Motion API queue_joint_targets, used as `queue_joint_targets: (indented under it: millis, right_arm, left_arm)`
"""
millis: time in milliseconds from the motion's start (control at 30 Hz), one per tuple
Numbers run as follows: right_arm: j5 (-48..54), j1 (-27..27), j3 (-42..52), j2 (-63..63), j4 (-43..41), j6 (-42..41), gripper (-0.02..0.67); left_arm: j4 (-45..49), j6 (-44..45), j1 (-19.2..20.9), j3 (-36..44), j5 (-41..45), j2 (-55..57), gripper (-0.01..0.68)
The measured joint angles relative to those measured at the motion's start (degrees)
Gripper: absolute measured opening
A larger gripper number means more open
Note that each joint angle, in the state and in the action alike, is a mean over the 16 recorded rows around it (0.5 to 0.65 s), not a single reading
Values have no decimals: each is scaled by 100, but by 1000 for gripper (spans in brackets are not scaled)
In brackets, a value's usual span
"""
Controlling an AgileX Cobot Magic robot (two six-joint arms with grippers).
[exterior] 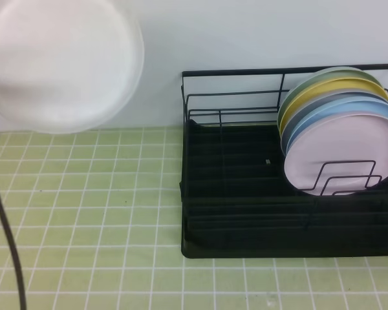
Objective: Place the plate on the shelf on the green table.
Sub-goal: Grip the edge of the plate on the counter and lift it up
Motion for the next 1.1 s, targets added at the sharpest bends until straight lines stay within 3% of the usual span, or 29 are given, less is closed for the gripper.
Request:
queue_joint_targets:
  millis: [167,300,533,700,867,1100]
  right_arm:
    - [-262,0,0,0,1081,-136,-3]
    - [-372,0,0,0,2654,-785,-3]
    - [-22,0,-78,0,6197,-3195,-3]
    - [514,0,-374,0,7937,-4936,-3]
    - [1080,0,-884,0,8682,-5909,-2]
    - [1606,0,-1709,0,8681,-5936,35]
  left_arm:
    - [-242,128,0,0,62,-527,0]
    - [-503,398,0,0,289,-808,0]
    - [-1555,1623,0,0,966,-1068,0]
    - [-2788,2937,0,0,1633,-1137,0]
    - [-3953,4216,0,0,2377,-1153,0]
    - [-4821,5503,0,0,3367,-1163,0]
